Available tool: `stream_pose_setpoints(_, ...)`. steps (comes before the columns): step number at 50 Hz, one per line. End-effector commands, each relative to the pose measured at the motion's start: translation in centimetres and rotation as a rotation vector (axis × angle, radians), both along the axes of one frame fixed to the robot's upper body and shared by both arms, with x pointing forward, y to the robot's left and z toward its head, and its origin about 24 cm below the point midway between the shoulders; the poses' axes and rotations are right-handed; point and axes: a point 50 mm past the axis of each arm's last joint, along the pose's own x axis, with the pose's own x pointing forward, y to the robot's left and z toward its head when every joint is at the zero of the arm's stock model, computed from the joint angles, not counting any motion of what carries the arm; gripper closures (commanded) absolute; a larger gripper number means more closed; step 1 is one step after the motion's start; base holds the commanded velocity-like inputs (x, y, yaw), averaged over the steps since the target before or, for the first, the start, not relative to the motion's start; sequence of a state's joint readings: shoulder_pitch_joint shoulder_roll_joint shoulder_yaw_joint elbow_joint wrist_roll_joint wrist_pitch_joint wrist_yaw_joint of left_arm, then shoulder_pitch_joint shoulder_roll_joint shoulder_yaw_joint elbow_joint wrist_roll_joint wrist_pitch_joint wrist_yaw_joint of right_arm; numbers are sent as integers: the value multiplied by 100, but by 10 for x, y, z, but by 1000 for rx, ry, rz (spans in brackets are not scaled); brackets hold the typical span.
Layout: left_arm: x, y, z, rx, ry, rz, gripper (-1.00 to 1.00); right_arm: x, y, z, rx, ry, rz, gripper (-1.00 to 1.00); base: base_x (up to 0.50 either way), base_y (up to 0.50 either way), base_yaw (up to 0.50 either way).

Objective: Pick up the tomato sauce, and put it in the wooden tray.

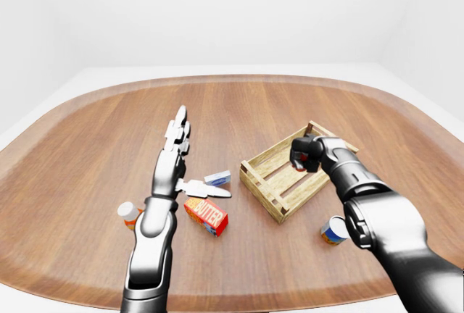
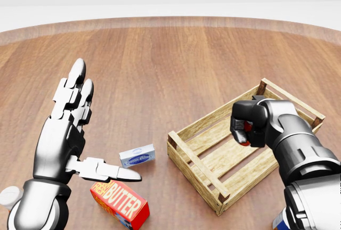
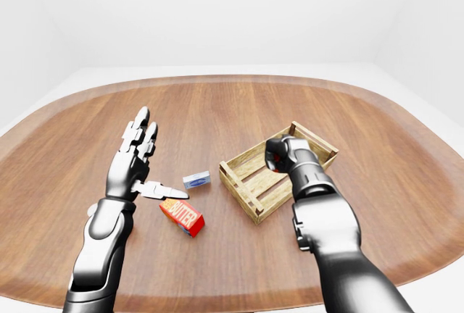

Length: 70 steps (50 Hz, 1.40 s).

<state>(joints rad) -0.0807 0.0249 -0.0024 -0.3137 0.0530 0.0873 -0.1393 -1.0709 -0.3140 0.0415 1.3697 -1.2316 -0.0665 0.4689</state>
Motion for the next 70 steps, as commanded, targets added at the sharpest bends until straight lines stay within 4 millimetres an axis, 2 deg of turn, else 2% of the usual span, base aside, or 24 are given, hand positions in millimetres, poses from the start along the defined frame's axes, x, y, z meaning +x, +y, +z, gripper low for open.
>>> stream_pose_setpoints(1, -1, 0, 0, -1, 0, 0, -100, -2, 3, -6, -9, -10, -3, 100, 0, 0, 0)
stream_pose_setpoints(27, -1, -1, -1, -2, 6, -3, -100, -5, -3, -15, -51, -75, -63, 100, 0, 0, 0)
stream_pose_setpoints(60, -1, -2, -4, 0, 17, -6, -100, -10, -8, -24, -84, -49, -69, 100, 0, 0, 0)
stream_pose_setpoints(62, -1, -2, -4, 0, 17, -6, -100, -9, -8, -24, -83, -51, -69, 88, 0, 0, 0)
stream_pose_setpoints(63, -1, -2, -4, 0, 15, -6, -100, -9, -8, -23, -82, -51, -68, 62, 0, 0, 0)
stream_pose_setpoints(70, -1, -2, -2, -2, 7, -6, -100, -9, -8, -22, -79, -57, -71, 18, 0, 0, 0)
